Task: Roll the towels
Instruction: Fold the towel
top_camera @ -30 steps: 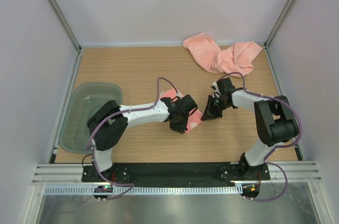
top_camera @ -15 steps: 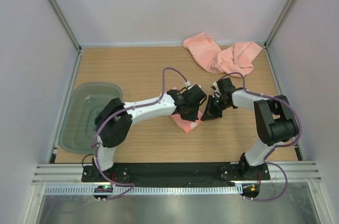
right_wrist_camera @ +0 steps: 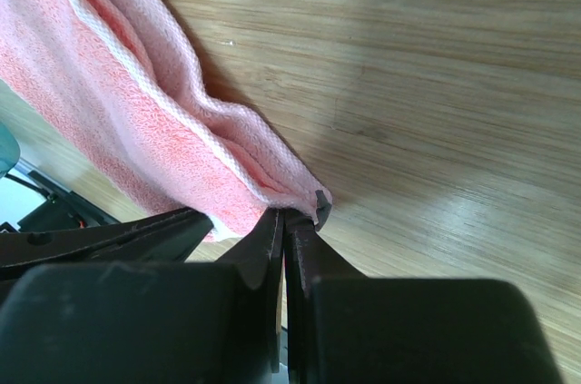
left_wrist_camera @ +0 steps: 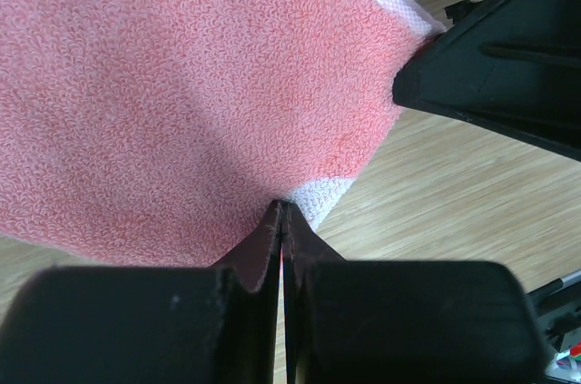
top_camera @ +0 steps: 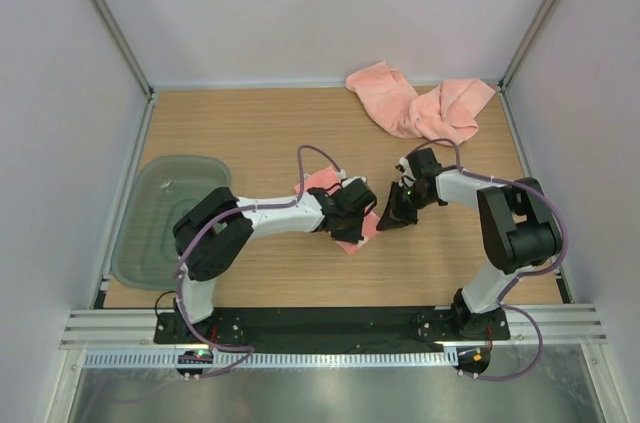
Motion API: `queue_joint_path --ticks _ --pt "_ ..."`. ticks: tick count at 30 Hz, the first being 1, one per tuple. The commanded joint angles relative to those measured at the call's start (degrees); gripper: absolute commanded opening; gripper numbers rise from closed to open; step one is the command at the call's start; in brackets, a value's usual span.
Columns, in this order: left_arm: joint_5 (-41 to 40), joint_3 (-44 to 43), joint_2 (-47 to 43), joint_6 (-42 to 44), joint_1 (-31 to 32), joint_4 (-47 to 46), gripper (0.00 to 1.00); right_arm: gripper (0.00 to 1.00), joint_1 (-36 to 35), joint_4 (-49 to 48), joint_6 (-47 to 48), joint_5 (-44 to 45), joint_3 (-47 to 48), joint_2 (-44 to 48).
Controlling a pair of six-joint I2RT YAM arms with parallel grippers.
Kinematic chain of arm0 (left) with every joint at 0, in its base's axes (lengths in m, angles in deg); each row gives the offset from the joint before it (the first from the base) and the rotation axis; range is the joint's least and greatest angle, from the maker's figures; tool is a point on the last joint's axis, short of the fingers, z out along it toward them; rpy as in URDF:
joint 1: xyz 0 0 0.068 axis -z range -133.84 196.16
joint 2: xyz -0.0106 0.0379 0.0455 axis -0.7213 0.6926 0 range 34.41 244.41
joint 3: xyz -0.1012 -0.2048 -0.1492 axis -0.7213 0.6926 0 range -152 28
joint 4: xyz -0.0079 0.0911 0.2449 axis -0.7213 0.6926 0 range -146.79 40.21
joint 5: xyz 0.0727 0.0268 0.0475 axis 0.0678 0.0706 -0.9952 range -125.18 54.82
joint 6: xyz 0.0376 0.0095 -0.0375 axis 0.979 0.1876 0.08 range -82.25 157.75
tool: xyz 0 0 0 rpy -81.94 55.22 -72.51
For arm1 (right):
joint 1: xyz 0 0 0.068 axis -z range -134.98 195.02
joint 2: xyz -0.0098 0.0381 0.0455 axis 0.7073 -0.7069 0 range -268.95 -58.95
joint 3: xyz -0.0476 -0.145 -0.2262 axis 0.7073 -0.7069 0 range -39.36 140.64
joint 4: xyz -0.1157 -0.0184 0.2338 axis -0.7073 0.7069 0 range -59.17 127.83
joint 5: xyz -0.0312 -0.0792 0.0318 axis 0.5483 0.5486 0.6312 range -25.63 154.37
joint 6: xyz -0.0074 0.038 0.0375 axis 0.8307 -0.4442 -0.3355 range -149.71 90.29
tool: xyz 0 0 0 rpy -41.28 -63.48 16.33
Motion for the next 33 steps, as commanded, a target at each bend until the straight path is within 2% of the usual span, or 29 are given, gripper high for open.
queue_joint_path --ticks 1,6,13,15,16,19,21,23,24,26,33 --pt "-1.77 3.95 -0.61 0.09 0.25 4.91 0.0 0.01 0.11 1.09 0.71 3.72 -0.17 -1.2" --pt "-2.47 4.75 -1.58 0.35 0.34 5.08 0.0 0.01 0.11 3.62 0.62 5.91 0.53 -0.33" --pt "-1.07 1.76 -1.23 0.44 0.34 6.05 0.0 0.03 -0.15 8.29 -0.52 12.42 3.51 5.91" --pt "-0.98 0.88 -1.4 0.53 0.34 6.57 0.01 0.09 -0.32 9.69 -0.7 14.44 3.87 9.42" --pt "-0.89 -0.25 -1.58 0.53 0.34 6.84 0.02 0.15 -0.24 10.05 -0.7 14.88 4.13 10.74" --pt "-0.63 -2.89 -1.93 0.7 0.25 8.16 0.11 0.3 -0.32 10.67 -1.75 14.63 3.53 16.1" --pt "-0.19 -4.3 -2.19 0.7 0.34 9.03 0.23 0.41 -0.33 9.71 -3.32 11.92 2.38 19.6" --pt "0.25 -5.97 -2.89 0.7 0.34 9.39 0.34 0.56 -0.5 8.31 -4.91 9.27 -0.42 21.73" --pt "0.34 -6.5 -3.16 0.7 0.34 9.74 0.37 0.6 -0.76 6.38 -5.87 8.04 -1.48 22.52" --pt "-0.27 -7.73 -4.21 0.79 0.25 10.88 0.43 0.65 -1.29 3.83 -9.12 4.26 -5.26 24.63" --pt "-5.1 -8.35 -9.75 3.51 -0.19 14.92 0.45 0.68 -3.05 -4.53 -15.36 0.74 -11.77 23.33"
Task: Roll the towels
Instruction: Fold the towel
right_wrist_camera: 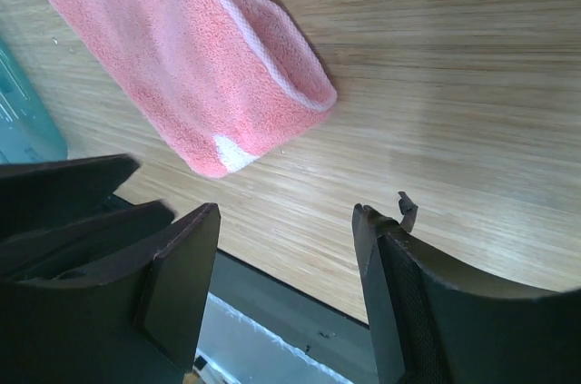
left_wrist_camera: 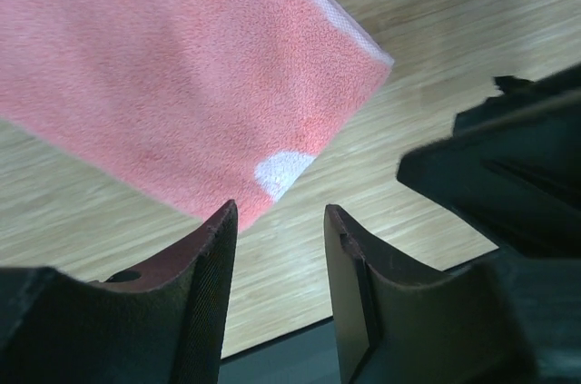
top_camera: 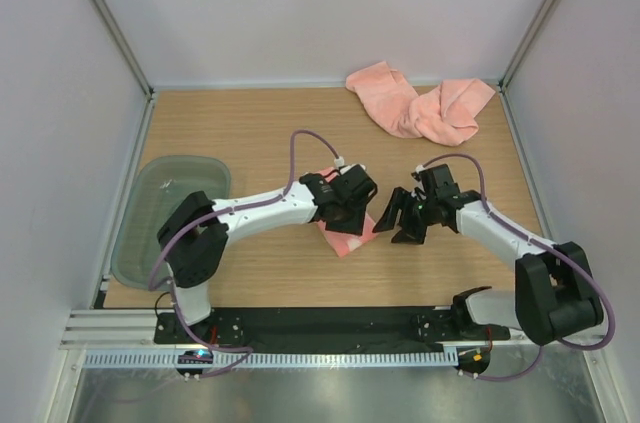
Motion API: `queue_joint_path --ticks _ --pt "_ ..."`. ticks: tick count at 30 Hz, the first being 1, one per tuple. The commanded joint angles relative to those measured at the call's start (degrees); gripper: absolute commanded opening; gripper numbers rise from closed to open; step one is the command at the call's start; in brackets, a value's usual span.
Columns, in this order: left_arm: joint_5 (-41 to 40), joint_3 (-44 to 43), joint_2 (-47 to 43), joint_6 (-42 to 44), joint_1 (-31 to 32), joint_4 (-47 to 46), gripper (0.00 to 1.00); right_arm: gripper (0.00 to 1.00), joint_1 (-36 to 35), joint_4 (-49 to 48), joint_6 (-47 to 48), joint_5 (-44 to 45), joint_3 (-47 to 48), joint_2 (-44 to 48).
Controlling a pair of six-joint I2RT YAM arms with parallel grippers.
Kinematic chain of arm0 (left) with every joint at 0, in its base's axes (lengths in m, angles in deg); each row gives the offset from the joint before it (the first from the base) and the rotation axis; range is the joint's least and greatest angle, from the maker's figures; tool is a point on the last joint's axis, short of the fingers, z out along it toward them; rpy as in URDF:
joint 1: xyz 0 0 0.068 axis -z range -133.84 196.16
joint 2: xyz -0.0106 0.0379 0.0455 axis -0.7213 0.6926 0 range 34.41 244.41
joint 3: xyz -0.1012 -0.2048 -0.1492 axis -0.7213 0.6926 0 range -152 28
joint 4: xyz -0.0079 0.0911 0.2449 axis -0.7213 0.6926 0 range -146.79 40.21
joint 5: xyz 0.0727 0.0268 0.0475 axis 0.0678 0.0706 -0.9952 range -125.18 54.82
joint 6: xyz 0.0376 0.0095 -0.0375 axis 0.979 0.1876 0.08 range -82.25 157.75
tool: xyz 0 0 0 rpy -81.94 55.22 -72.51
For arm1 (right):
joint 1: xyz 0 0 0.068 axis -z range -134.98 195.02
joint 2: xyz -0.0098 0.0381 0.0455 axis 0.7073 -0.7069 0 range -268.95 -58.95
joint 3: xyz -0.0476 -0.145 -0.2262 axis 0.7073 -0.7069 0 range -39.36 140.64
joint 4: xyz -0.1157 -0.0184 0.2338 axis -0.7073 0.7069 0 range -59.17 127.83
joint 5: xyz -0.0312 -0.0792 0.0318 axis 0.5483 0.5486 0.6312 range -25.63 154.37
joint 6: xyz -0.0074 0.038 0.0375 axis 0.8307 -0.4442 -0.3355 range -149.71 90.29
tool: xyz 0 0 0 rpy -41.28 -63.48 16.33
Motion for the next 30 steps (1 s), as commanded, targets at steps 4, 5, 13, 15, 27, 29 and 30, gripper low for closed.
queue_joint_path --ticks 4,5,13,15,27,29,30 --pt "-6.6 0.9 -8.21 5.03 -0.3 2.71 0.44 0.67 -1.52 -10.23 -6.37 -4.03 -1.55 -3.9" --pt "-7.48 2.39 -9.26 5.91 -0.47 2.62 0.44 0.68 -1.79 -10.85 -6.73 -3.94 -1.37 -4.52" --pt "-8.45 11.89 -14.1 11.62 -0.3 -1.68 0.43 0.67 -3.11 -10.7 -6.39 -1.05 0.82 -9.54" --pt "-9.24 13.56 -14.28 13.03 0.4 -2.48 0.42 0.66 -3.11 -8.06 -4.72 2.98 2.75 -7.7" --pt "-10.39 11.73 -8.66 20.59 9.37 -6.26 0.46 0.7 -2.23 7.69 -2.25 18.73 8.65 1.45" --pt "-10.3 10.5 -6.21 21.82 10.16 -6.08 0.46 0.7 -2.14 8.21 -1.99 18.73 8.3 1.89" --pt "-10.21 10.23 -5.59 22.09 10.25 -6.08 0.47 0.7 -1.97 8.22 -1.99 18.64 8.12 2.06"
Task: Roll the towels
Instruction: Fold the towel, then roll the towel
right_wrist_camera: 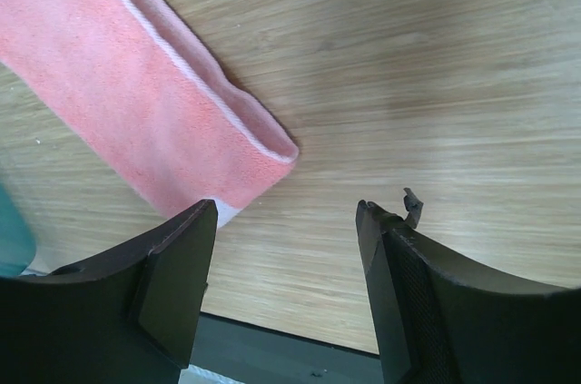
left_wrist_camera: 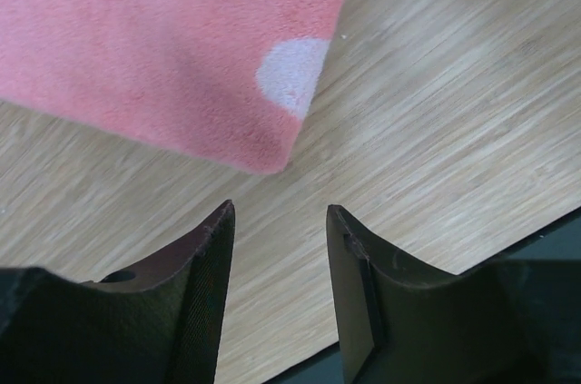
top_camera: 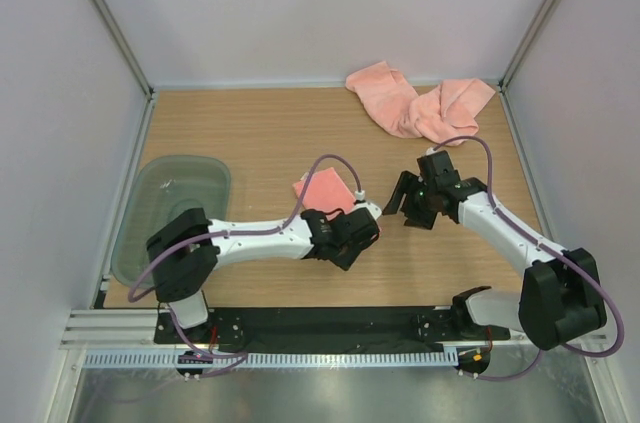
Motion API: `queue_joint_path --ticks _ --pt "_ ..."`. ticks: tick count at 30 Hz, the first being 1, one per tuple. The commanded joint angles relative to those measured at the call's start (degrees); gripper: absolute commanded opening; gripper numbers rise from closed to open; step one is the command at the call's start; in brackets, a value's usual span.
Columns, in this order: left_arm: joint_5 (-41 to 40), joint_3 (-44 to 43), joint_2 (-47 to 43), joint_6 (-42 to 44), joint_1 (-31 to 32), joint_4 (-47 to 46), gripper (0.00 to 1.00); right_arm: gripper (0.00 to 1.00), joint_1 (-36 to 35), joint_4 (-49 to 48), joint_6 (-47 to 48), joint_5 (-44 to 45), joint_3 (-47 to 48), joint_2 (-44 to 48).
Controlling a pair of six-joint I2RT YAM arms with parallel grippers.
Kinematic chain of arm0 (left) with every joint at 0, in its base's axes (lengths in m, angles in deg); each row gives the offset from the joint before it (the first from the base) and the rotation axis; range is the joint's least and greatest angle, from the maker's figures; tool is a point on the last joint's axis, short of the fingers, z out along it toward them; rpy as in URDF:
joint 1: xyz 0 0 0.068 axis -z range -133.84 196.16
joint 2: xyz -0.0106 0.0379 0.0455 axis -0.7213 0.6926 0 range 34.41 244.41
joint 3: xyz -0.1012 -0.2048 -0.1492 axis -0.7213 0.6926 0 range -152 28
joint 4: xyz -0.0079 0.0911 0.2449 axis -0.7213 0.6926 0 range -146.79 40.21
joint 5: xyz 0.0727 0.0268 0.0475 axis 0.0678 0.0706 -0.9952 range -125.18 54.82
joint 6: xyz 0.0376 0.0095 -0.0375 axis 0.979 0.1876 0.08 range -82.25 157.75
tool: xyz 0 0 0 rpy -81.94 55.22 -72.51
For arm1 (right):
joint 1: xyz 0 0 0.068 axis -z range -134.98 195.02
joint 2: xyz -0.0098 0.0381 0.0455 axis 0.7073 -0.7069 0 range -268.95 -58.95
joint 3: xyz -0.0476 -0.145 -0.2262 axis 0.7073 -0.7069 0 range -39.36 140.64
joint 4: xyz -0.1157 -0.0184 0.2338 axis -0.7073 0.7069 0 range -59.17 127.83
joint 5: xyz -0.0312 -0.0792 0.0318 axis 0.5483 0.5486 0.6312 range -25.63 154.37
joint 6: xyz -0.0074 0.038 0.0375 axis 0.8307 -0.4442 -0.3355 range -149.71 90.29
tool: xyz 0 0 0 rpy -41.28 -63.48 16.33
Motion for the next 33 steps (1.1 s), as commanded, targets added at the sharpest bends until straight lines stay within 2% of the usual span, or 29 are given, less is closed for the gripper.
queue_joint_path --ticks 1,10,23,33 --pt "-0.64 -2.67 3.31 3.49 0.83 -2.1 0.47 0.7 0.59 2.86 1.25 2.27 0.6 1.74" --pt "-3.89 -5.83 7.88 6.65 1.01 -2.81 0.5 0.7 1.03 2.95 2.48 0.95 0.07 2.09" --pt "-6.0 -7.15 6.31 8.67 2.15 -0.87 0.5 0.7 2.35 2.25 3.71 -0.72 0.42 1.22" --pt "-6.53 -9.09 12.81 9.55 2.15 -2.36 0.49 0.7 4.11 2.68 5.29 -1.86 0.16 0.95"
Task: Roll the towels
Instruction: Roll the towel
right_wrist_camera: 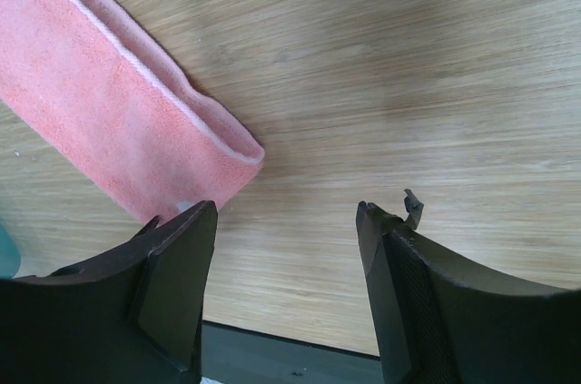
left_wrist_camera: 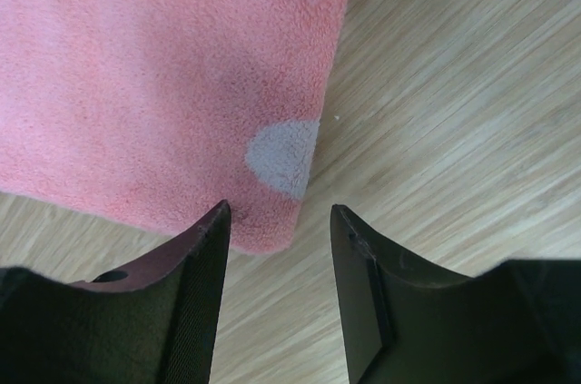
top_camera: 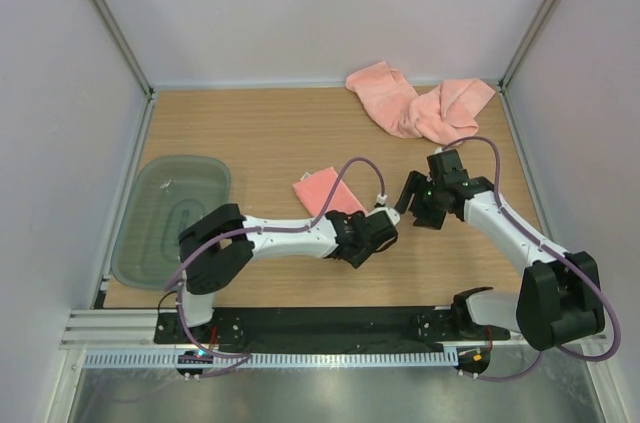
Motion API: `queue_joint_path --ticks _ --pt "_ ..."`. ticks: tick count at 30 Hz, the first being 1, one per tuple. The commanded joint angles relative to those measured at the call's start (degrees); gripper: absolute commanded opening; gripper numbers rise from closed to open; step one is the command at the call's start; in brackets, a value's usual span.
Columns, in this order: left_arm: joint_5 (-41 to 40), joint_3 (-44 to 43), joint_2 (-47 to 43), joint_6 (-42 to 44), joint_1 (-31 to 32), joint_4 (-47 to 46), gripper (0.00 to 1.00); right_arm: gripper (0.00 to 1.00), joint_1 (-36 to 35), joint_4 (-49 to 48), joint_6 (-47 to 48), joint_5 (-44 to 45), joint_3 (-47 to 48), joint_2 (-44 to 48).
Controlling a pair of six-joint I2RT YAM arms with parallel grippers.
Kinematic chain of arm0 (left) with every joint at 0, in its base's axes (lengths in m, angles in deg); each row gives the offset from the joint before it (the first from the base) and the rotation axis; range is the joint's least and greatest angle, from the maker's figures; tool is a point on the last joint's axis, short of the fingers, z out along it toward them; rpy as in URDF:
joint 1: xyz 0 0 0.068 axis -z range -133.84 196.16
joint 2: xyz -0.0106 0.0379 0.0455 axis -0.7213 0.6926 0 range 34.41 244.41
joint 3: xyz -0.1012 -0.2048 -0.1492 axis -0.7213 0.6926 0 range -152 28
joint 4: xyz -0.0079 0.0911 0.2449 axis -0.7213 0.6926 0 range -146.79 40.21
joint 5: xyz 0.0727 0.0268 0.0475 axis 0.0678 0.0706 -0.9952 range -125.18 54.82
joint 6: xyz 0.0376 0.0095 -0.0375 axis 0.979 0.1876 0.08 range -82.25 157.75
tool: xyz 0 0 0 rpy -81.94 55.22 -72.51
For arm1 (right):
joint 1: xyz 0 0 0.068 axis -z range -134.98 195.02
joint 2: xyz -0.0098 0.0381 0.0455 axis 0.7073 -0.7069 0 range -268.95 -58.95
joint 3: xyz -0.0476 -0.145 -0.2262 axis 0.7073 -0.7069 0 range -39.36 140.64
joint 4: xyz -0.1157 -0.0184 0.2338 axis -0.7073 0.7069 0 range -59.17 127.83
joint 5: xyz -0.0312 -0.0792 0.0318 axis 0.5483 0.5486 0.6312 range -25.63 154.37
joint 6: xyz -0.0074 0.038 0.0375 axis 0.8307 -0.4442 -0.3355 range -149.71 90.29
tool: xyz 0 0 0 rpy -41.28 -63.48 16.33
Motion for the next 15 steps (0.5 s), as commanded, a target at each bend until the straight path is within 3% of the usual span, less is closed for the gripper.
queue_joint_path --ticks 1,10,11,15 --pt "-1.26 -0.61 2.45 0.42 0.16 -1.4 0.49 0.7 0.48 0.17 1.88 -1.71 0.33 0.53" --pt "3.74 4.67 0.61 -1.08 -3.52 -4.91 0.42 0.7 3.12 1.23 3.55 -3.55 1.13 0.27" --pt "6.45 5.54 0.26 -1.08 -5.1 -5.36 0.34 0.7 3.29 1.14 3.47 -3.81 1.13 0.18" --pt "14.35 8.35 -0.53 -1.25 -10.28 -8.52 0.17 0.7 3.82 0.61 3.47 -6.27 1.39 -0.43"
